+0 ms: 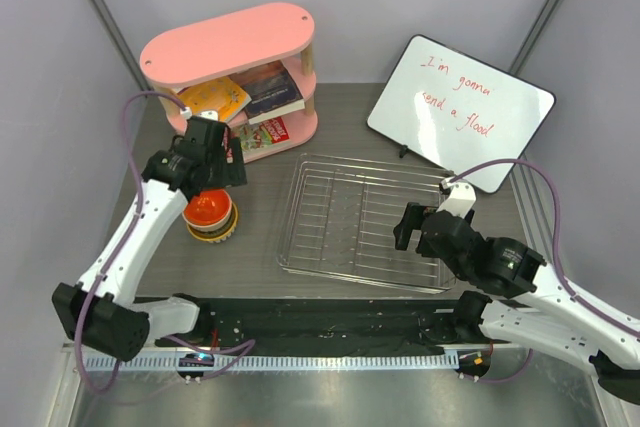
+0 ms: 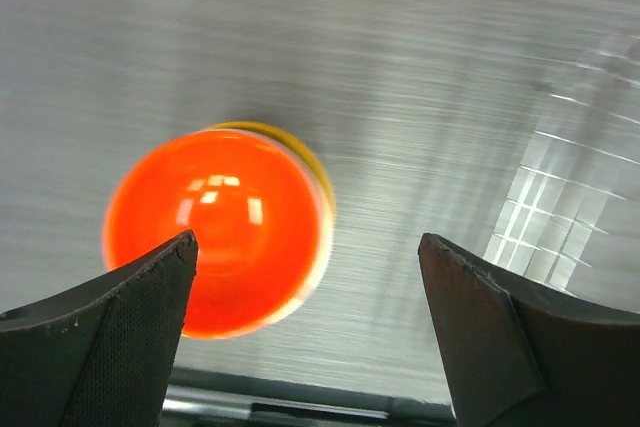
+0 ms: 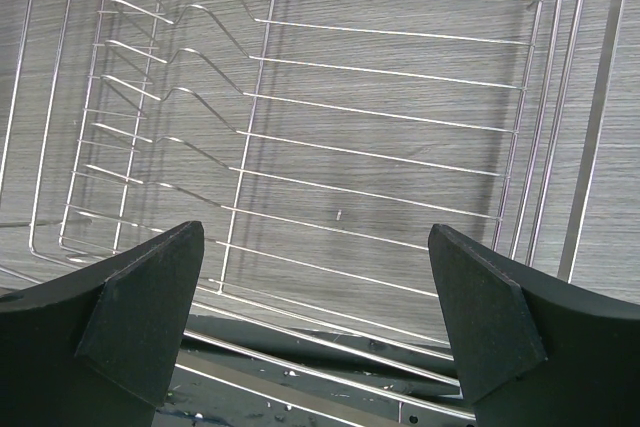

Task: Unload the bowls from the dish rack

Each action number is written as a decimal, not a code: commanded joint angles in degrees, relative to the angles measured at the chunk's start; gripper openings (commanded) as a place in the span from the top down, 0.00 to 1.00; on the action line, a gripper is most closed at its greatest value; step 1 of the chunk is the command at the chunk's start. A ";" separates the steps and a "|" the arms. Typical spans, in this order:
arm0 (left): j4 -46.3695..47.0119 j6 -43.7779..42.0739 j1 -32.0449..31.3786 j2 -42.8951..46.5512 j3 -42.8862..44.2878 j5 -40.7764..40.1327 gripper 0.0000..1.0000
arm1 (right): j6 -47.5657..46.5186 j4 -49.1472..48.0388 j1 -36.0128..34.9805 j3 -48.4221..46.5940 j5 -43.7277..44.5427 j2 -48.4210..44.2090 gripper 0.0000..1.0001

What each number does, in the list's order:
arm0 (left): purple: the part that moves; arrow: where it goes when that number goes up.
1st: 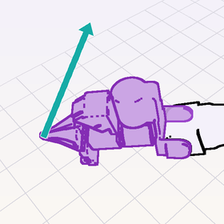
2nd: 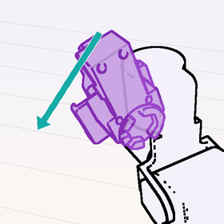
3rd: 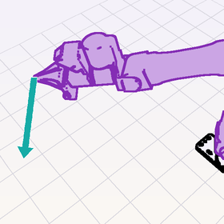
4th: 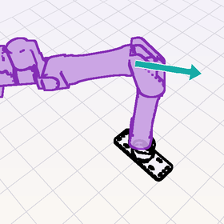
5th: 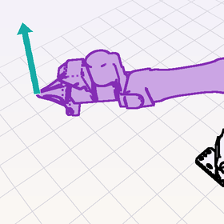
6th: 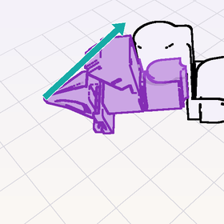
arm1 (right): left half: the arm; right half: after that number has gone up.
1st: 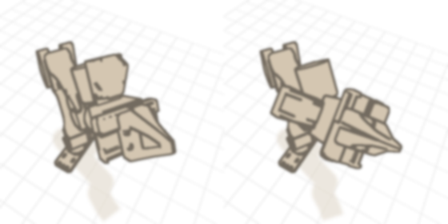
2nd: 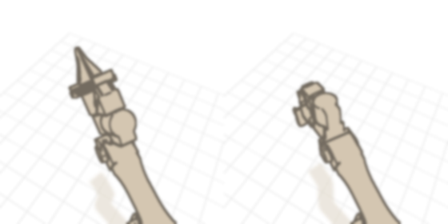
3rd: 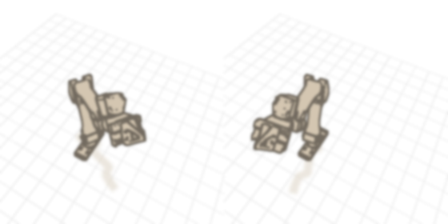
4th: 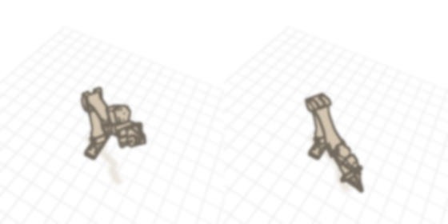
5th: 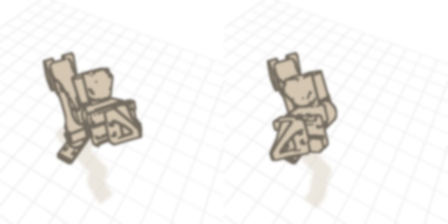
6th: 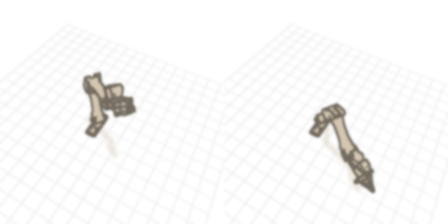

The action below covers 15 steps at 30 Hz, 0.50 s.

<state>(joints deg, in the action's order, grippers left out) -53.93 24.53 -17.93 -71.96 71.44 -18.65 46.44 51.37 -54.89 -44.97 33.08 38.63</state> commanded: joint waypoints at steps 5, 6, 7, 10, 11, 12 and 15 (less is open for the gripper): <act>5.23 -0.45 -8.77 -0.10 3.01 14.53 0.10 | 0.59 -1.72 0.05 0.15 0.58 0.30 0.00; 5.94 -0.19 -11.66 -0.89 2.66 13.65 0.10 | 0.59 -1.63 0.14 0.15 0.58 0.22 0.00; 6.64 -0.19 -13.08 -3.07 2.65 10.86 0.10 | 0.76 -1.45 0.05 -0.03 0.67 -0.05 0.00; 8.31 0.86 -15.73 -7.64 1.95 9.86 0.10 | 0.94 -1.28 0.05 -0.12 0.84 -0.75 0.00; 8.93 1.30 -15.90 -8.71 1.25 9.87 0.10 | 0.94 -1.28 0.14 -0.20 0.85 -0.93 0.00; 9.72 1.83 -15.99 -9.42 0.55 9.69 0.11 | 1.02 -1.19 0.14 -0.21 0.76 -1.10 0.00; 12.53 3.06 -16.34 -11.26 -2.00 8.81 0.13 | 1.11 -1.10 0.14 -0.12 0.93 -1.10 0.00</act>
<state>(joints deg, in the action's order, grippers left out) -46.06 25.54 -34.26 -82.06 71.88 -8.91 46.72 51.40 -54.89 -44.95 33.08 38.17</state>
